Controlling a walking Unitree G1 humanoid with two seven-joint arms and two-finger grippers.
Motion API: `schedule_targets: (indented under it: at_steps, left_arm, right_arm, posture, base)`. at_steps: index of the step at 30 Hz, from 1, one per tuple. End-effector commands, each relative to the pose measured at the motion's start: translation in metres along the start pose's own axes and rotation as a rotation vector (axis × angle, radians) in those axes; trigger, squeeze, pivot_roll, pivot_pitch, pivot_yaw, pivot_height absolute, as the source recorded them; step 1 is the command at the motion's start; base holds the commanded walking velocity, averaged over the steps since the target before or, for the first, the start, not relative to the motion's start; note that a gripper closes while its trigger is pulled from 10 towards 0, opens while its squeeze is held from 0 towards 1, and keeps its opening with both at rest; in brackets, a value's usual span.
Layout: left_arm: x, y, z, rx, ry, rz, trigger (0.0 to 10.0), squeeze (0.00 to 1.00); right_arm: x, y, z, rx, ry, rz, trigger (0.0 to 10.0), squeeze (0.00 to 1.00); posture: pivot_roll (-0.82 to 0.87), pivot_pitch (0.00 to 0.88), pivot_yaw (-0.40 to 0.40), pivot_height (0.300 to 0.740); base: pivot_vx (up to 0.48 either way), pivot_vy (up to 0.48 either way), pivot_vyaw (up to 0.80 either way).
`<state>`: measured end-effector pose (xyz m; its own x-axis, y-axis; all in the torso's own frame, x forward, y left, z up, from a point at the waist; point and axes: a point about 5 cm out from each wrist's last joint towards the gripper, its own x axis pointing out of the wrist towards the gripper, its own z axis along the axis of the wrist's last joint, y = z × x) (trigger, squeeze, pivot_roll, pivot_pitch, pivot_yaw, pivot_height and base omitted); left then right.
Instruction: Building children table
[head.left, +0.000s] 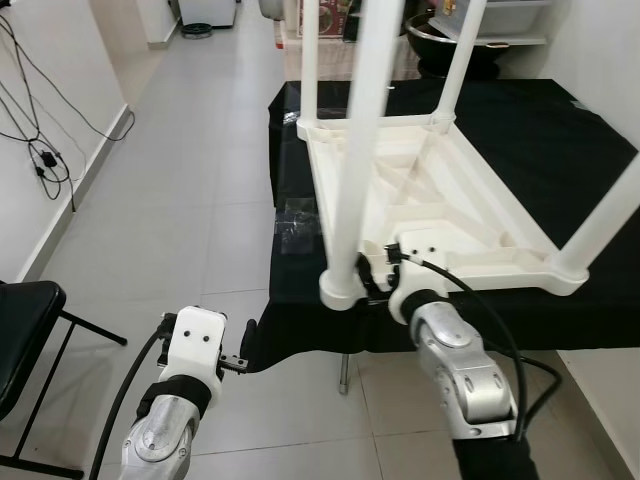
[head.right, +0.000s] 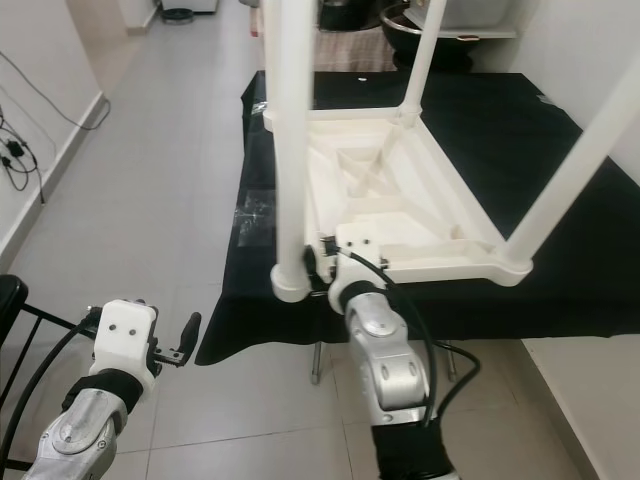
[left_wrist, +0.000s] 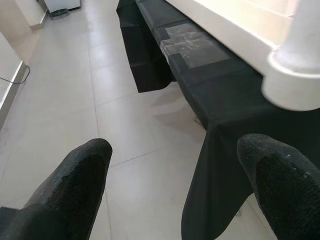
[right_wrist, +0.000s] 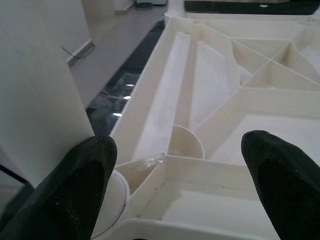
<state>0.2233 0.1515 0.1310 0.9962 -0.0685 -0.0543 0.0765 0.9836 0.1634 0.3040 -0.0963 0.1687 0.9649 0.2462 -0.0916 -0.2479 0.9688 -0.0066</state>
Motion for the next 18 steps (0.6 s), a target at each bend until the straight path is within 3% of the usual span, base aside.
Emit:
schedule_targets:
  at_steps: [1,5,10,13,14,17,18]
  left_arm:
    - [-0.002,-0.002,-0.001,-0.007,0.000,-0.006,10.0,0.00]
    - [-0.002,-0.003,-0.001,-0.009,0.000,-0.006,10.0,0.00]
    - [-0.001,-0.004,-0.001,-0.013,-0.001,-0.005,10.0,0.00]
    - [0.000,-0.004,-0.001,-0.015,-0.002,-0.004,10.0,0.00]
    - [0.000,-0.005,-0.001,-0.021,-0.004,-0.013,10.0,0.00]
    - [0.000,-0.006,-0.001,-0.019,-0.007,-0.029,10.0,0.00]
    - [0.000,-0.008,0.000,-0.014,-0.012,-0.060,10.0,0.00]
  right_arm:
    - [-0.002,0.016,0.006,0.026,-0.009,0.079,10.0,0.00]
    - [-0.002,0.020,0.009,0.033,-0.013,0.091,10.0,0.00]
    - [-0.002,0.013,0.006,0.010,0.001,0.080,10.0,0.00]
    - [-0.003,0.000,0.005,-0.108,-0.015,0.121,10.0,0.00]
    - [-0.002,-0.014,0.003,-0.213,-0.006,0.178,10.0,0.00]
    - [-0.002,-0.025,0.001,-0.293,0.015,0.217,10.0,0.00]
    - [-0.001,-0.036,-0.001,-0.359,0.045,0.271,10.0,0.00]
  posture:
    - [-0.02,0.129,-0.051,0.740]
    - [-0.03,0.128,-0.052,0.740]
    - [-0.03,0.127,-0.056,0.740]
    - [-0.03,0.127,-0.059,0.740]
    - [-0.03,0.126,-0.057,0.740]
    - [-0.03,0.126,-0.057,0.740]
    - [-0.03,0.126,-0.056,0.740]
  base:
    - [0.000,0.000,0.00]
    - [0.000,0.000,0.00]
    - [0.000,0.000,0.00]
    - [0.000,0.000,0.00]
    - [0.000,0.000,0.00]
    - [0.000,0.000,0.00]
    - [0.000,0.000,0.00]
